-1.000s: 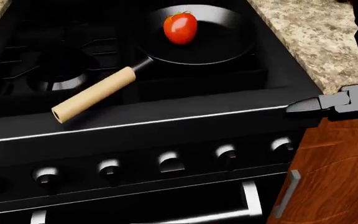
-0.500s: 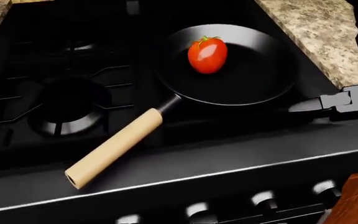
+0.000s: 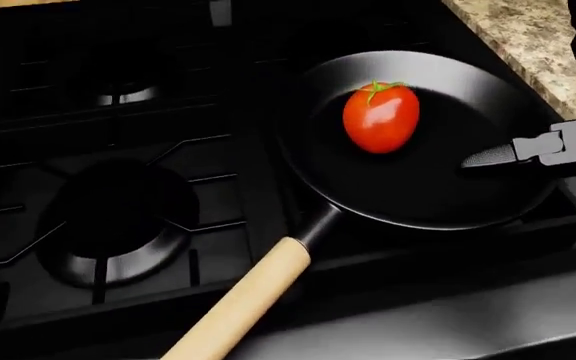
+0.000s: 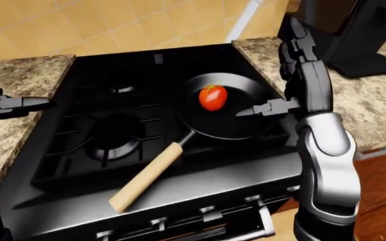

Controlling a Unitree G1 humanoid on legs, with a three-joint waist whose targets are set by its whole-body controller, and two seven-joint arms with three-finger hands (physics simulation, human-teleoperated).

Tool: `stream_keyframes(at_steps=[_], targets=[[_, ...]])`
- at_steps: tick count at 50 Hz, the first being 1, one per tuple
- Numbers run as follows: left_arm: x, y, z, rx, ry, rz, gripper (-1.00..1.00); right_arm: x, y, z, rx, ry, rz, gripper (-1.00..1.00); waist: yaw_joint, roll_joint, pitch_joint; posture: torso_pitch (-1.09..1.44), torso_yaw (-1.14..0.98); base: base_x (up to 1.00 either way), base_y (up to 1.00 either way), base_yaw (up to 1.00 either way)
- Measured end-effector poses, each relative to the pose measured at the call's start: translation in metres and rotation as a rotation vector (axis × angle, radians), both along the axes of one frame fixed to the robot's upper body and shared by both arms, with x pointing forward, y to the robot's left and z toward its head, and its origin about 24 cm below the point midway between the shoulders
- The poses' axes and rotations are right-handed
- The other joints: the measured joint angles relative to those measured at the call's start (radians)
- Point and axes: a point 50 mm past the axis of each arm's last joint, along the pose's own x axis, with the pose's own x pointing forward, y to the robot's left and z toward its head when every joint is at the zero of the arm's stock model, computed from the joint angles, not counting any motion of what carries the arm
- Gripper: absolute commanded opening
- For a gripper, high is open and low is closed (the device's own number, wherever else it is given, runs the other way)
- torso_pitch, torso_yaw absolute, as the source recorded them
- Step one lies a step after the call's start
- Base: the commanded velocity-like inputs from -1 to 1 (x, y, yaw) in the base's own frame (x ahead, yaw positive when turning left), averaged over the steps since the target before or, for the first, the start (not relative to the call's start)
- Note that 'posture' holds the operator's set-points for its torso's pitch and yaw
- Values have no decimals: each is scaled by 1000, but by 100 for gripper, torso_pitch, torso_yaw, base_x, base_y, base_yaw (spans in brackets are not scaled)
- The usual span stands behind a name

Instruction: Pick the tomato from the pan and place it on the plate.

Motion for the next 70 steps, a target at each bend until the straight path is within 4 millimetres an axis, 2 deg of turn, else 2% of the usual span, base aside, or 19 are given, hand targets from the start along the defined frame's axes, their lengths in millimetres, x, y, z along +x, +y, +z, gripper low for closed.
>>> stream_keyframes(at_steps=[4, 7, 11, 17, 21, 32, 40, 45, 49, 57, 70], targets=[[-2, -1, 5, 3, -27, -6, 100, 5, -2, 7, 6, 22, -15, 100, -2, 14, -6, 0, 0, 0, 0, 0], [0, 0, 5, 2, -15, -2, 100, 9, -6, 13, -5, 33, -34, 100, -8, 16, -8, 0, 0, 0, 0, 0], [4, 2, -1, -7, 25, 13, 100, 15, -5, 20, -73, 59, -25, 100, -10, 13, 3, 0, 0, 0, 0, 0], [7, 5, -6, -5, 56, 52, 100, 18, 8, 28, -207, 86, 53, 100, -13, 12, 5, 0, 0, 0, 0, 0], [6, 5, -3, 2, 40, 47, 100, 26, 11, 40, -294, 129, 98, 100, -13, 14, 5, 0, 0, 0, 0, 0], [6, 7, -3, -10, 47, 49, 100, 60, 23, 90, -621, 225, 217, 100, -18, 27, 7, 0, 0, 0, 0, 0], [6, 7, -5, -14, 51, 48, 100, 95, 32, 115, -837, 307, 241, 100, -25, 44, 11, 0, 0, 0, 0, 0], [5, 8, -4, -17, 50, 47, 100, 108, 43, 126, -960, 358, 246, 100, -28, 55, 12, 0, 0, 0, 0, 0], [3, 9, -5, -20, 47, 47, 100, 114, 48, 126, -1063, 390, 238, 100, -29, 58, 10, 0, 0, 0, 0, 0], [4, 10, -6, -28, 53, 43, 100, 123, 62, 111, -1222, 471, 226, 100, -31, 66, 13, 0, 0, 0, 0, 0], [5, 11, -9, -35, 61, 39, 100, 132, 97, 91, -1363, 499, 249, 100, -34, 70, 12, 0, 0, 0, 0, 0]])
